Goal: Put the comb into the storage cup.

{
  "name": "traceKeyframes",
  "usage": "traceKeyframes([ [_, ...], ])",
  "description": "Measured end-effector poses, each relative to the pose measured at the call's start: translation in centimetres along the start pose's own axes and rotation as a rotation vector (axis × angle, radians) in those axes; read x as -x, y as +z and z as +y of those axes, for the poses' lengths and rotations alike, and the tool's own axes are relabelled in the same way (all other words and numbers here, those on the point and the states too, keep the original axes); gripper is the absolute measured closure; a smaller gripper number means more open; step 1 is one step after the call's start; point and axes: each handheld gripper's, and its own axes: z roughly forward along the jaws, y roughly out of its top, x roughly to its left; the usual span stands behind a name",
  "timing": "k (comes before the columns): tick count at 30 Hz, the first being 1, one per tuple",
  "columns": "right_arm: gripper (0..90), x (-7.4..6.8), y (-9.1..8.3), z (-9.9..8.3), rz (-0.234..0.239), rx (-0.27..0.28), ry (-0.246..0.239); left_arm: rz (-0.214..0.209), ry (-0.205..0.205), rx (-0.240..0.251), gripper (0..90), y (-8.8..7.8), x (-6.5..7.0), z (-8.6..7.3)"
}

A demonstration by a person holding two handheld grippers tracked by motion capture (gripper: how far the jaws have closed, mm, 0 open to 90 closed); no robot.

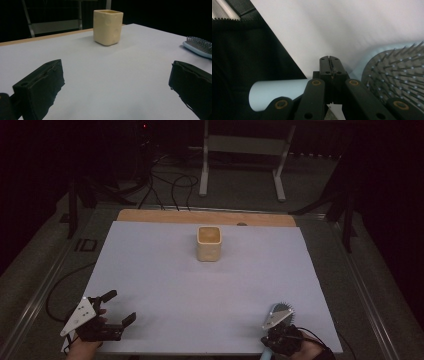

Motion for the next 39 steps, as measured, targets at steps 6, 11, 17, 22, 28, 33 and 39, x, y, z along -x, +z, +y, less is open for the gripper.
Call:
traceKeyframes([
  [6,90.0,0.4,-0.3,-1.2,-0.005,-0.048,0.023,0.001,-0.001,0.001,0.0,0.0,0.0,0.0],
  [11,90.0,1.5,-1.3,-3.0,-0.051,-0.088,0.071,0.0,-0.003,0.0,0.0,0.0,0.0,0.0],
  [17,90.0,2.3,-1.6,-3.8,-0.064,-0.103,0.088,0.001,0.0,-0.002,0.0,0.0,0.0,0.0],
  [22,90.0,3.0,-1.5,-4.1,-0.129,-0.139,0.084,0.001,-0.001,0.0,0.0,0.0,0.0,0.0],
  [28,90.0,4.4,-1.5,-4.3,-0.175,-0.14,0.113,0.001,-0.003,0.0,0.0,0.0,0.0,0.0],
  [33,90.0,5.7,-1.6,-4.4,-0.195,-0.136,0.131,0.002,-0.002,-0.002,0.0,0.0,0.0,0.0],
  [39,90.0,7.3,-1.8,-4.7,-0.222,-0.133,0.155,0.001,-0.001,-0.002,0.0,0.0,0.0,0.0],
])
